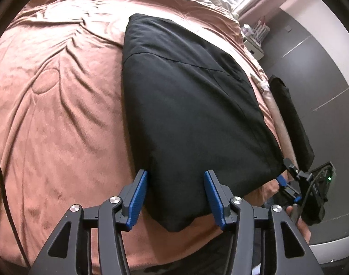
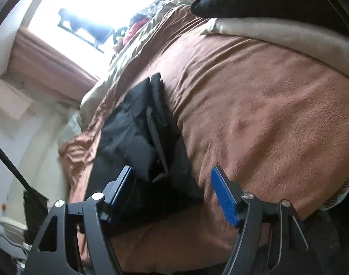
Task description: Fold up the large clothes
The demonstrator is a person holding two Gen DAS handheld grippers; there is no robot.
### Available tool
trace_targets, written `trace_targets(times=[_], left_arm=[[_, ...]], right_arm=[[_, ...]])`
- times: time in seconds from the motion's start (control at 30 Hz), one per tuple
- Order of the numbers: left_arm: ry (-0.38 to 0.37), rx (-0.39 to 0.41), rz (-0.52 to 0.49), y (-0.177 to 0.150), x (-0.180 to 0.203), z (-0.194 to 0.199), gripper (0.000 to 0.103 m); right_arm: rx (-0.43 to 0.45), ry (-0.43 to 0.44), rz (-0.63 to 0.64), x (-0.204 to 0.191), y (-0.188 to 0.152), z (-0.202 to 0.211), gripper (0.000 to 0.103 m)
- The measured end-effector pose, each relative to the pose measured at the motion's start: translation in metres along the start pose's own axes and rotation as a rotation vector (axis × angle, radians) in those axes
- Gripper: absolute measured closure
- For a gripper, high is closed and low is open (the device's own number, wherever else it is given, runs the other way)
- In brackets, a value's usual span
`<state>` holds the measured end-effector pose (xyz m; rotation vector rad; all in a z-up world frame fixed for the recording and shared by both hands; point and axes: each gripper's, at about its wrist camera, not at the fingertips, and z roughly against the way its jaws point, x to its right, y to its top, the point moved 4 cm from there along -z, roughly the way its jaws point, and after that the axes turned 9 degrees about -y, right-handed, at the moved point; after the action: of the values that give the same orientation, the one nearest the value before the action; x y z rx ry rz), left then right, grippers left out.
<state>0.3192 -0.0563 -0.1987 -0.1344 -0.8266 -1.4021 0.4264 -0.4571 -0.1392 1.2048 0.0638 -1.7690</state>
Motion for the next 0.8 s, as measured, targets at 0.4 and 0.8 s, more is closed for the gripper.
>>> trace_targets(times=[0.4,0.8], left_arm=[[0.039,0.032,-0.044,-0.013,0.009,0.001,0.070],[0.007,0.036,-0.082,-0.022,0.000,0.051,0.085]], right_arm=[[-0.143,0.029,-0.010,0.002,-0.011,-0.030,0.052],[-0.169,0.115,0.045,-0.027,-0.039,0.001,0.088]])
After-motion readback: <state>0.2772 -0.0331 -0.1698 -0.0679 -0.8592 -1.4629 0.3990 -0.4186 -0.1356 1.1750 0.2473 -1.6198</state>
